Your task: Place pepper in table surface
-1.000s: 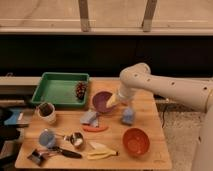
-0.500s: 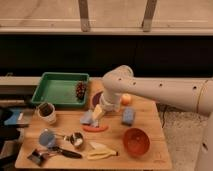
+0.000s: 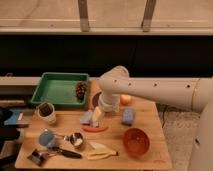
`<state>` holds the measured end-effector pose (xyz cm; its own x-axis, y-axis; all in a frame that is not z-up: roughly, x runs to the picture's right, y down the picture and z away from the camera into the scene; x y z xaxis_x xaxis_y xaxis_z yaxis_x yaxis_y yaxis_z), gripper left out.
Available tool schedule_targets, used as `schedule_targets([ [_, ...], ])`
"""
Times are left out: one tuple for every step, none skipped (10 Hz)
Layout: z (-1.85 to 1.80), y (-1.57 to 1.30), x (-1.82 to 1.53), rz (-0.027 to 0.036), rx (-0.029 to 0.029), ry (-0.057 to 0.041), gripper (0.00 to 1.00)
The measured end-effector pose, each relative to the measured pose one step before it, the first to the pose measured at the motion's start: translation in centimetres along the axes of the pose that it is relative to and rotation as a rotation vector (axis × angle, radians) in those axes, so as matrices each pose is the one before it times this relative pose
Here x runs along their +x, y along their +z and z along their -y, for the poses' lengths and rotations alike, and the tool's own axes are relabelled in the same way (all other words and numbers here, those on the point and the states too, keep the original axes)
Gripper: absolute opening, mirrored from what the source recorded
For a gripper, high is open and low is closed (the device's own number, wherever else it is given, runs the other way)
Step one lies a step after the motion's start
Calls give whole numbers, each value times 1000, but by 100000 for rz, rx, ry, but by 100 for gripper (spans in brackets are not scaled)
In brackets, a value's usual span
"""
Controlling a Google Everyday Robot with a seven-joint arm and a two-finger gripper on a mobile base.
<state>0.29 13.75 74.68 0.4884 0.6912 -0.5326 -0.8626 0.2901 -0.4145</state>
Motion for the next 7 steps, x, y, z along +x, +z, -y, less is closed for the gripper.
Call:
schedule_targets([
  [-287, 862, -622, -1946, 913, -1773, 79],
  [-892, 1004, -963, -1940, 250, -2215, 79],
  [-1284, 1748, -1550, -2738, 169, -2783, 79],
  [-795, 1083, -1014, -1659, -370, -1397, 79],
  [-169, 694, -321, -1616, -306, -336, 79],
  [-665, 994, -103, -2529, -1681, -1377, 79],
  [34, 1159, 481, -2543, -192, -1007, 79],
])
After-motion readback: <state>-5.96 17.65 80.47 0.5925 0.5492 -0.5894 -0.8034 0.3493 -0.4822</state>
